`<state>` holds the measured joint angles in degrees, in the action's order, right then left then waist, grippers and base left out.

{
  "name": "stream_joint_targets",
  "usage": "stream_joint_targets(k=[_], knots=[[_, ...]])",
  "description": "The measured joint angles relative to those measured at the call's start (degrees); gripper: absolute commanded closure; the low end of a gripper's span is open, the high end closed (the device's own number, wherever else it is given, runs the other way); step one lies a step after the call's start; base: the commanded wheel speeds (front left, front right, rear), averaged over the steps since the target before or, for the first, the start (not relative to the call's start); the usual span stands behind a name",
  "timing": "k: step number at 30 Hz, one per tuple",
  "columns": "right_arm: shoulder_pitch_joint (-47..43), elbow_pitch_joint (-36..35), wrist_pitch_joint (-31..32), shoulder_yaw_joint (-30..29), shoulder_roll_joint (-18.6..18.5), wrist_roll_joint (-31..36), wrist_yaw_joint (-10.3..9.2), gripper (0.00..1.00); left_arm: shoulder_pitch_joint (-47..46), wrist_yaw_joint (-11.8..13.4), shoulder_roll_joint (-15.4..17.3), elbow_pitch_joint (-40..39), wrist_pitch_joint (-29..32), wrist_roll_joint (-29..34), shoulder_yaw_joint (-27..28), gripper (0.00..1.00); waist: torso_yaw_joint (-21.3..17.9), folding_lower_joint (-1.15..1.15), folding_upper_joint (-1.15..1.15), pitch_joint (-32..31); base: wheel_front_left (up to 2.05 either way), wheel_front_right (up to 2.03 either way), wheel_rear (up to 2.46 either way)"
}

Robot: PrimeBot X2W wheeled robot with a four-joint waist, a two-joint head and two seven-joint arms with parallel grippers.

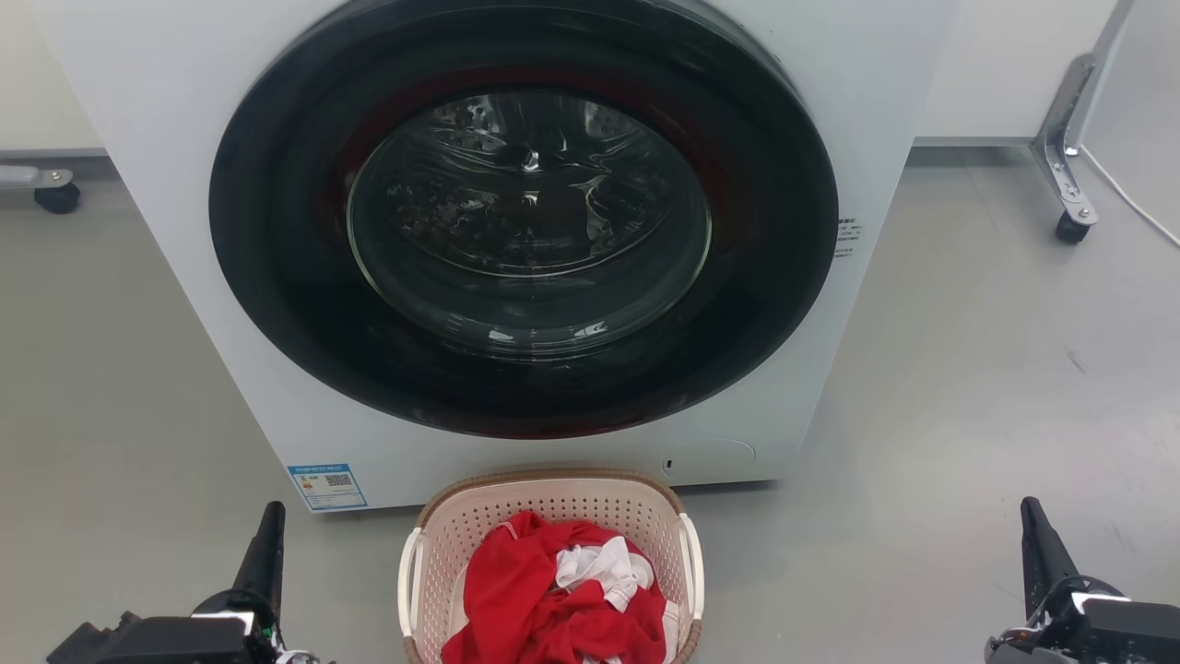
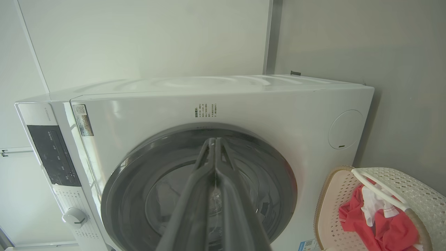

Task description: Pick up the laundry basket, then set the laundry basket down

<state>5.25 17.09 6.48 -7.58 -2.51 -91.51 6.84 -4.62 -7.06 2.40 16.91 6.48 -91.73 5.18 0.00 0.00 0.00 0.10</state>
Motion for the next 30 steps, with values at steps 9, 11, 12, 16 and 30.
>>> stream_joint_targets(k=[9,11,12,16,30], knots=[[0.00,0.00,0.00,0.00,0.00,0.00,0.00,1.00,0.00,0.00,0.00,0.00,0.00,0.00,-0.01,1.00,0.00,0.00,0.00,0.00,0.00,0.00,0.00],[0.00,0.00,0.00,0.00,0.00,0.00,0.00,1.00,0.00,0.00,0.00,0.00,0.00,0.00,-0.01,1.00,0.00,0.00,0.00,0.00,0.00,0.00,0.00],[0.00,0.00,0.00,0.00,0.00,-0.01,0.00,1.00,0.00,0.00,0.00,-0.01,0.00,0.00,-0.01,1.00,0.00,0.00,0.00,0.00,0.00,0.00,0.00],[0.00,0.00,0.00,0.00,0.00,0.00,0.00,1.00,0.00,0.00,0.00,-0.01,0.00,0.00,-0.01,1.00,0.00,0.00,0.00,0.01,0.00,0.00,0.00],[0.00,-0.01,0.00,0.00,0.00,-0.01,0.05,1.00,0.00,0.00,-0.01,-0.01,0.00,0.00,-0.01,1.00,0.00,0.00,0.00,0.01,0.00,0.00,0.00]])
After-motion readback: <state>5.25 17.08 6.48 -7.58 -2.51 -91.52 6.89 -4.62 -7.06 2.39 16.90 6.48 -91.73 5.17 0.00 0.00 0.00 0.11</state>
